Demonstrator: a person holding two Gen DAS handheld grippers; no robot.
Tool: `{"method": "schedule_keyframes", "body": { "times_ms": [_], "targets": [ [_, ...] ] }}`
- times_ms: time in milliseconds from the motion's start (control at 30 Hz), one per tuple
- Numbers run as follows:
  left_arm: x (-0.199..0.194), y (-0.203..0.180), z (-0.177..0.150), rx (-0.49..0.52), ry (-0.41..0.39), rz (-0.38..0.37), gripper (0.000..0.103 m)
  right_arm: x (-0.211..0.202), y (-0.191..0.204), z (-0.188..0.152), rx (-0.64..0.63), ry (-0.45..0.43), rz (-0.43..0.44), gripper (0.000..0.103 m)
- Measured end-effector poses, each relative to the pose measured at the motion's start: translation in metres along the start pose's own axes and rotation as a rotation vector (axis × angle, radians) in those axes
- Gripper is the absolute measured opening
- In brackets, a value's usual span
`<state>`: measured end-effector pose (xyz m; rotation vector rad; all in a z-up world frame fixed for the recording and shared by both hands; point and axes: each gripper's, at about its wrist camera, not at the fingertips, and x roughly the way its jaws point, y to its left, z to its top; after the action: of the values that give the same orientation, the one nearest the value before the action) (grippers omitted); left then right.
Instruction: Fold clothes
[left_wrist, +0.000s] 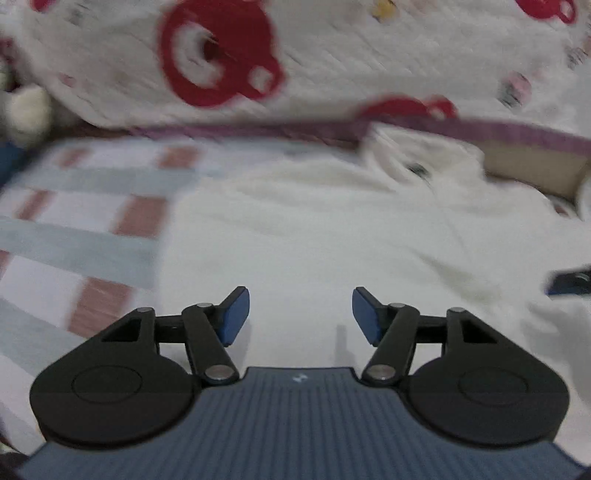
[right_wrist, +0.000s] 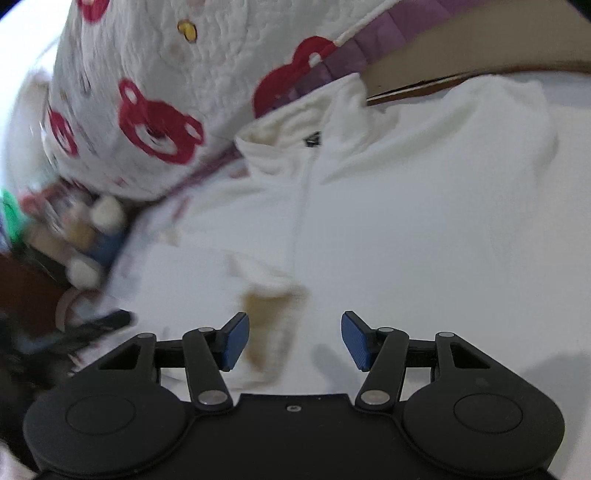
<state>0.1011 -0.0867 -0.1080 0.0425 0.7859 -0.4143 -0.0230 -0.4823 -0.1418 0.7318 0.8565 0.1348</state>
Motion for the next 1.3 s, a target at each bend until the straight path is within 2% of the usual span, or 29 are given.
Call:
{"method": "schedule_keyframes", "body": {
  "times_ms": [33,100,133,233,333,367,400,500,567,633,700,800,867,900,967,1000,1033,1100,1133,1233,1300],
  "targets": [
    [0.001,0.006,0.002,-0.040,-0.011,-0.014,0.058,0.001,0.003,0.000,0.023,0.002,0.025,0.053],
    [0.005,0.016,0.005,-0.101,-0.016,-0.047,0.053,0.006,0.009,0.001,0.051,0.016,0.072,0.017],
    [0.008,0.017,0.004,-0.093,-0.009,-0.039,0.051,0.010,0.011,0.001,0.061,0.026,0.096,0.013],
    [0.014,0.016,0.000,-0.046,0.024,0.015,0.050,0.023,0.020,0.004,0.063,0.044,0.108,0.014],
    [0.019,0.021,-0.004,-0.075,0.068,0.017,0.050,0.041,0.021,0.006,0.130,0.062,0.110,0.023],
    [0.021,0.023,-0.006,-0.082,0.071,0.017,0.050,0.046,0.018,0.006,0.165,0.065,0.113,0.040],
    [0.021,0.025,-0.007,-0.084,0.072,0.021,0.050,0.051,0.015,0.007,0.200,0.069,0.116,0.049],
    [0.025,0.028,-0.009,-0.091,0.067,0.023,0.050,0.072,0.008,0.008,0.275,0.113,0.158,0.049],
    [0.027,0.029,-0.010,-0.098,0.058,0.017,0.050,0.086,0.007,0.011,0.278,0.133,0.115,0.049],
    [0.028,0.030,-0.011,-0.106,0.044,0.005,0.050,0.090,0.014,0.018,0.237,0.093,0.096,0.046],
    [0.027,0.031,-0.010,-0.111,0.017,-0.001,0.050,0.093,0.022,0.024,0.193,0.050,0.081,0.011],
    [0.017,0.033,-0.006,-0.123,-0.041,-0.016,0.050,0.067,0.053,0.045,0.023,-0.094,0.130,0.010],
    [0.010,0.034,-0.003,-0.137,-0.076,-0.042,0.050,0.040,0.079,0.058,-0.126,-0.214,0.116,0.010],
    [0.009,0.032,-0.002,-0.123,-0.074,-0.041,0.052,0.028,0.089,0.060,-0.213,-0.268,0.065,0.010],
    [0.011,0.023,-0.003,-0.060,-0.044,-0.019,0.063,0.003,0.109,0.064,-0.387,-0.376,-0.038,0.010],
    [0.015,0.016,-0.006,-0.015,-0.009,-0.012,0.069,-0.008,0.119,0.066,-0.472,-0.426,-0.092,0.010],
    [0.022,0.008,-0.011,0.040,0.040,-0.007,0.069,-0.013,0.120,0.061,-0.536,-0.441,-0.167,0.010],
    [0.034,-0.006,-0.025,0.101,0.112,-0.009,0.069,-0.011,0.108,0.054,-0.580,-0.411,-0.263,0.010],
    [0.037,-0.012,-0.029,0.126,0.127,-0.008,0.069,-0.003,0.098,0.051,-0.563,-0.374,-0.285,0.010],
    [0.043,-0.026,-0.034,0.201,0.136,-0.002,0.069,0.019,0.074,0.045,-0.537,-0.280,-0.349,0.011],
    [0.045,-0.029,-0.036,0.232,0.130,0.018,0.069,0.025,0.068,0.045,-0.542,-0.264,-0.366,0.011]
  ]
}}
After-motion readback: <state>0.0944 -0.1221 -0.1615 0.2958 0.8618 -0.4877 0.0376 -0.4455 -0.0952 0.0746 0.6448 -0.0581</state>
